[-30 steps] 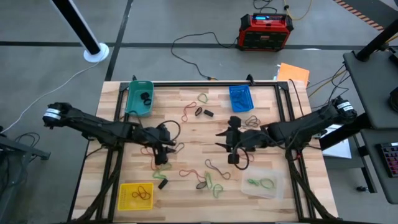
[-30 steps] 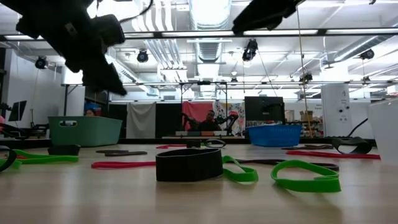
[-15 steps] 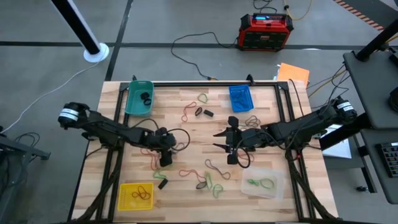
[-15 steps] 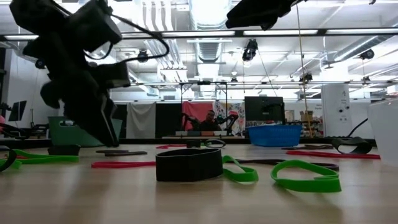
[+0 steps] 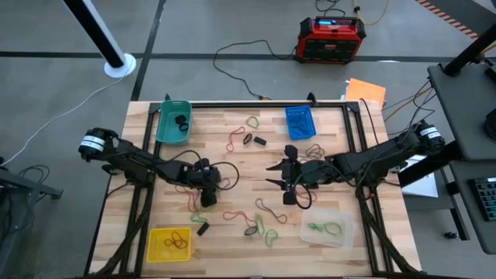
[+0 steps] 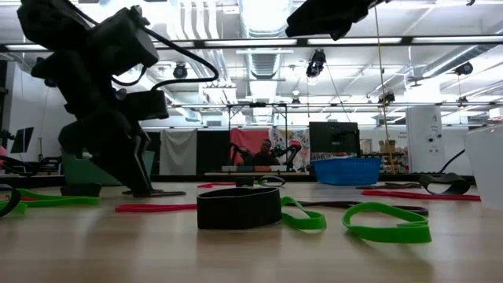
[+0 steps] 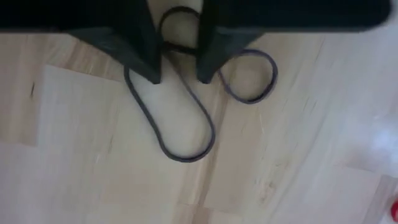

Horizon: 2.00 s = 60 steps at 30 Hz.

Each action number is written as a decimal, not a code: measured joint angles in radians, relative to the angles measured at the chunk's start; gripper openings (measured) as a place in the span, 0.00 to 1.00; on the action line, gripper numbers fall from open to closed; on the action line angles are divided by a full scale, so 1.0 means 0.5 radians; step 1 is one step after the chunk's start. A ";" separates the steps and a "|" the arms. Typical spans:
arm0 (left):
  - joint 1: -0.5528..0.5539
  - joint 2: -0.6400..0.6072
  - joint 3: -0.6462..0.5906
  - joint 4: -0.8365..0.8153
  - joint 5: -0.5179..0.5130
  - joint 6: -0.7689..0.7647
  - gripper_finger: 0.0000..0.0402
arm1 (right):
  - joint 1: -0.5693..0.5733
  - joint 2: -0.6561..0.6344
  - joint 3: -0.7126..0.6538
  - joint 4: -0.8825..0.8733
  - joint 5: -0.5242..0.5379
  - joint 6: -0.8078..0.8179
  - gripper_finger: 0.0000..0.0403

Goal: Sort rubber bands into baskets
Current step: Put the thin black rubber band into the blue basket

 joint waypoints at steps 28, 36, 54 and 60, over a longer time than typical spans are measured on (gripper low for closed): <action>0.022 -0.562 -0.014 1.185 -0.008 0.826 0.00 | 0.000 0.001 -0.448 0.846 0.026 0.162 0.39; 0.022 -0.521 -0.013 1.348 0.064 0.803 0.00 | -0.010 0.227 -0.434 1.121 0.095 0.067 0.54; 0.022 -0.352 -0.011 1.814 0.262 0.776 0.00 | -0.183 0.793 0.013 1.294 -0.204 0.003 0.66; 0.022 -0.311 -0.011 1.877 0.262 0.767 0.00 | -0.210 0.920 0.149 1.284 -0.211 -0.076 0.63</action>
